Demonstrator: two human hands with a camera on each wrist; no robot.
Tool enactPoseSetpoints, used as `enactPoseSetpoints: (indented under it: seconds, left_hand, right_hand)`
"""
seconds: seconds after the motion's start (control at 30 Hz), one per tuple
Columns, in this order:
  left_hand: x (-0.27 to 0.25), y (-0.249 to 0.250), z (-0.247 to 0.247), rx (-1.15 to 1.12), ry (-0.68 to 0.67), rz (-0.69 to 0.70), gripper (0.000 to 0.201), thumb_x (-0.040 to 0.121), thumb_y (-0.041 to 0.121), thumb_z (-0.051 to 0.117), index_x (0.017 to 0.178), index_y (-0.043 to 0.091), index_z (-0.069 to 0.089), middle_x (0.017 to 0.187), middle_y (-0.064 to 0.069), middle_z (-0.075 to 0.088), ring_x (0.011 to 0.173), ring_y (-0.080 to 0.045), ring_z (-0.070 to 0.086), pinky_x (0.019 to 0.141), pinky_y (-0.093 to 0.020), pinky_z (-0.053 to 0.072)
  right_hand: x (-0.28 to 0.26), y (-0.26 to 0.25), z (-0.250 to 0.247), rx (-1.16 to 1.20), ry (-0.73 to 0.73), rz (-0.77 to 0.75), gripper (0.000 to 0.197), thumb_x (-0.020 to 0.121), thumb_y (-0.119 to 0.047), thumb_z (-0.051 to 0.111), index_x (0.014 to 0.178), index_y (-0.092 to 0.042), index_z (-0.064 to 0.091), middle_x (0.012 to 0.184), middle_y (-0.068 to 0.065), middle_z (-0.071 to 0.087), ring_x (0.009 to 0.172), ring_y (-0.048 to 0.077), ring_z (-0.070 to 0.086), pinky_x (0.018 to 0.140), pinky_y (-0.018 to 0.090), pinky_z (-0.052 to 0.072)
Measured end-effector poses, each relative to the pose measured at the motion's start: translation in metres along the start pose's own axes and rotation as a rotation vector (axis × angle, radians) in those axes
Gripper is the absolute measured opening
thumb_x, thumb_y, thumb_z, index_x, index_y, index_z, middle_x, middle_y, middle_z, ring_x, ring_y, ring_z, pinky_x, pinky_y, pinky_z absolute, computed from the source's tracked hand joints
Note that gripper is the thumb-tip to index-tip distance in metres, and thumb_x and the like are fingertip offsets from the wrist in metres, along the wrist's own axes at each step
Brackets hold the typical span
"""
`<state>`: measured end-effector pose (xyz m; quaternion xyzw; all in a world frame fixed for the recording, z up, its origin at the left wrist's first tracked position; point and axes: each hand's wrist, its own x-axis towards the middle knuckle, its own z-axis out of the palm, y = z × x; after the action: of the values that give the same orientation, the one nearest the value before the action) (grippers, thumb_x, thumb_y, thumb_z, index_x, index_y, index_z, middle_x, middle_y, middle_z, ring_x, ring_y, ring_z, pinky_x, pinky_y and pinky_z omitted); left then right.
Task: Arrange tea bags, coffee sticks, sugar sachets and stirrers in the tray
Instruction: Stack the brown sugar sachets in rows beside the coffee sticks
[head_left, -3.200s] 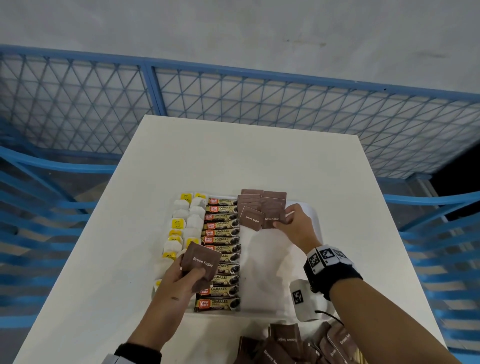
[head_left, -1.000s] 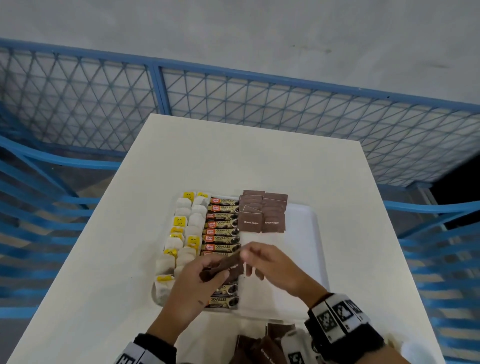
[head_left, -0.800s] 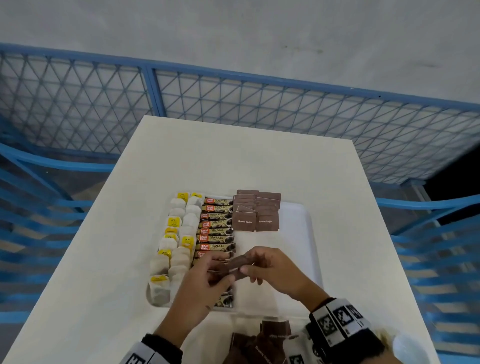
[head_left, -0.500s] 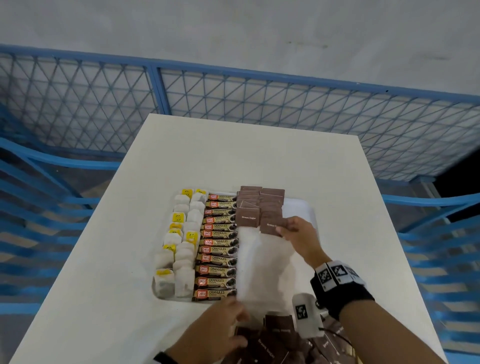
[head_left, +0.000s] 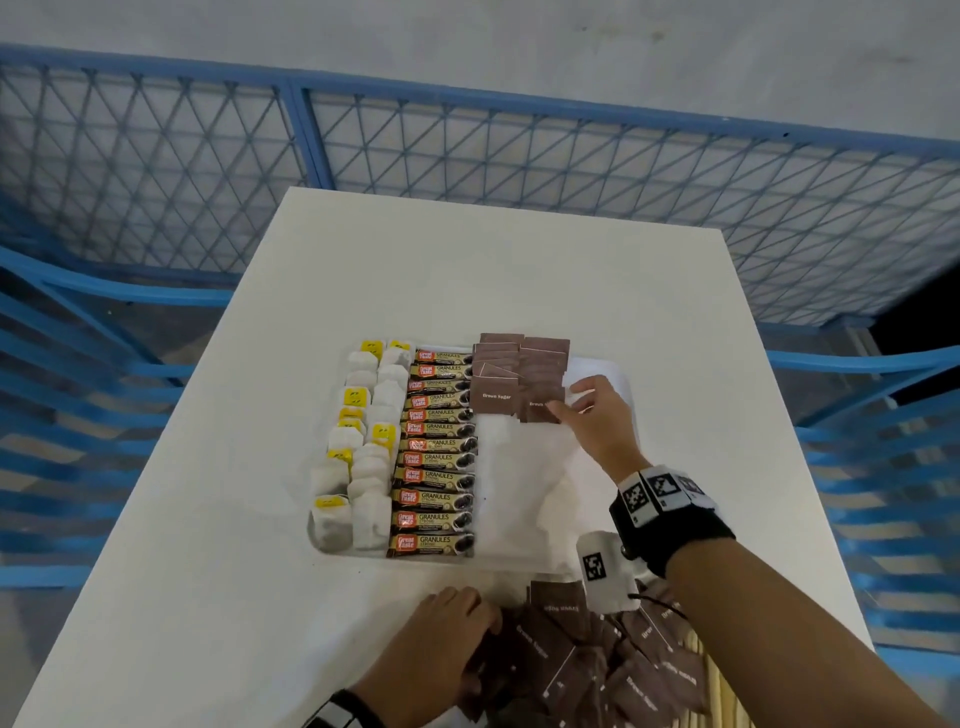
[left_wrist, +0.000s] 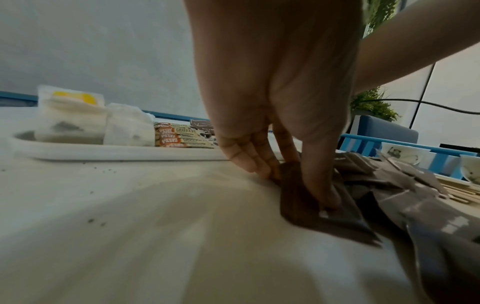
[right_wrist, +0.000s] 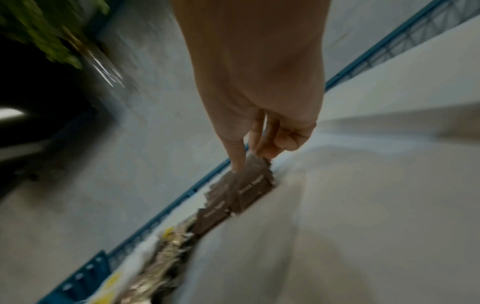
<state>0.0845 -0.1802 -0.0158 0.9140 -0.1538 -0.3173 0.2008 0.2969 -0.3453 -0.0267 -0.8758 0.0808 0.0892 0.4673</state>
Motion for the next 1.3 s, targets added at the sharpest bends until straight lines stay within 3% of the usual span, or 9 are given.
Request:
enactPoseSetpoints:
  seconds: [0.17, 0.3, 0.47, 0.7, 0.8, 0.87, 0.97, 1.17, 1.3]
  left_hand:
    - [-0.004, -0.003, 0.007, -0.159, 0.042, -0.053, 0.04, 0.081, 0.022, 0.065, 0.117, 0.024, 0.048, 0.121, 0.004, 0.053, 0.11, -0.014, 0.047, 0.093, -0.024, 0.036]
    - [-0.01, -0.006, 0.009, -0.331, 0.082, -0.076, 0.027, 0.078, 0.022, 0.068, 0.096, 0.031, 0.049, 0.098, 0.012, 0.051, 0.095, -0.008, 0.051, 0.08, -0.017, 0.04]
    - [-0.02, -0.008, 0.001, -0.387, 0.11, -0.006, 0.028, 0.082, 0.022, 0.064, 0.074, 0.035, 0.041, 0.081, 0.015, 0.048, 0.071, 0.001, 0.046, 0.064, -0.009, 0.037]
    - [-0.025, 0.0, -0.004, -0.958, 0.174, -0.119, 0.019, 0.095, 0.001, 0.037, 0.088, 0.018, 0.035, 0.096, -0.011, 0.061, 0.074, -0.013, 0.055, 0.074, -0.025, 0.046]
    - [-0.026, 0.012, -0.007, -1.053, 0.272, -0.078, 0.006, 0.096, 0.016, 0.047, 0.1, 0.019, 0.047, 0.086, -0.006, 0.064, 0.074, -0.015, 0.058, 0.076, -0.03, 0.049]
    - [-0.027, 0.02, -0.007, -1.072, 0.314, -0.046, 0.02, 0.088, 0.028, 0.058, 0.106, 0.019, 0.056, 0.085, 0.003, 0.068, 0.082, -0.011, 0.064, 0.078, -0.023, 0.051]
    - [-0.029, 0.03, -0.005, -1.065, 0.381, -0.053, 0.031, 0.079, 0.022, 0.071, 0.11, 0.021, 0.063, 0.098, 0.008, 0.073, 0.094, -0.004, 0.066, 0.08, -0.016, 0.05]
    - [-0.036, 0.03, -0.001, -1.15, 0.521, -0.133, 0.024, 0.088, 0.002, 0.059, 0.103, 0.02, 0.065, 0.087, 0.009, 0.075, 0.084, -0.01, 0.07, 0.069, -0.015, 0.052]
    - [-0.048, 0.021, -0.009, -1.319, 0.409, -0.15, 0.029, 0.096, -0.002, 0.038, 0.109, 0.013, 0.06, 0.099, -0.01, 0.071, 0.082, -0.016, 0.071, 0.074, -0.021, 0.056]
  right_hand:
    - [-0.074, -0.002, -0.018, -0.138, -0.211, -0.08, 0.009, 0.082, -0.023, 0.069, 0.082, -0.016, 0.063, 0.074, -0.006, 0.061, 0.065, 0.002, 0.052, 0.059, 0.001, 0.039]
    - [-0.143, 0.018, -0.024, -0.371, -0.509, -0.163, 0.02, 0.083, -0.035, 0.066, 0.089, -0.016, 0.066, 0.086, -0.003, 0.063, 0.072, 0.004, 0.052, 0.064, 0.007, 0.039]
    - [-0.179, 0.039, -0.014, -0.637, -0.627, -0.202, 0.042, 0.079, -0.044, 0.067, 0.107, -0.014, 0.058, 0.107, 0.002, 0.048, 0.102, 0.016, 0.044, 0.087, 0.025, 0.038]
    - [-0.178, 0.024, -0.03, -0.328, -0.513, -0.122, 0.014, 0.082, -0.021, 0.068, 0.094, -0.013, 0.066, 0.081, -0.009, 0.058, 0.076, 0.005, 0.054, 0.066, 0.009, 0.041]
    - [-0.176, 0.011, -0.042, -0.112, -0.546, -0.08, 0.008, 0.082, -0.02, 0.069, 0.088, -0.016, 0.066, 0.078, -0.008, 0.063, 0.074, 0.005, 0.059, 0.072, 0.015, 0.05]
    - [-0.178, 0.003, -0.046, 0.053, -0.607, -0.062, 0.004, 0.084, -0.015, 0.067, 0.086, -0.014, 0.064, 0.072, -0.006, 0.062, 0.064, 0.003, 0.058, 0.062, 0.014, 0.049]
    - [-0.182, -0.002, -0.049, 0.168, -0.693, -0.061, 0.001, 0.087, -0.01, 0.063, 0.087, -0.009, 0.062, 0.067, -0.003, 0.06, 0.054, 0.001, 0.053, 0.054, 0.012, 0.043]
    - [-0.186, 0.022, -0.041, -0.257, -0.641, -0.226, 0.013, 0.089, -0.022, 0.059, 0.099, -0.014, 0.064, 0.086, -0.007, 0.062, 0.077, 0.004, 0.058, 0.069, 0.011, 0.043]
    - [-0.196, 0.046, -0.029, -0.679, -0.596, -0.332, 0.047, 0.079, -0.042, 0.068, 0.112, -0.013, 0.053, 0.116, 0.001, 0.048, 0.108, 0.017, 0.045, 0.095, 0.031, 0.043]
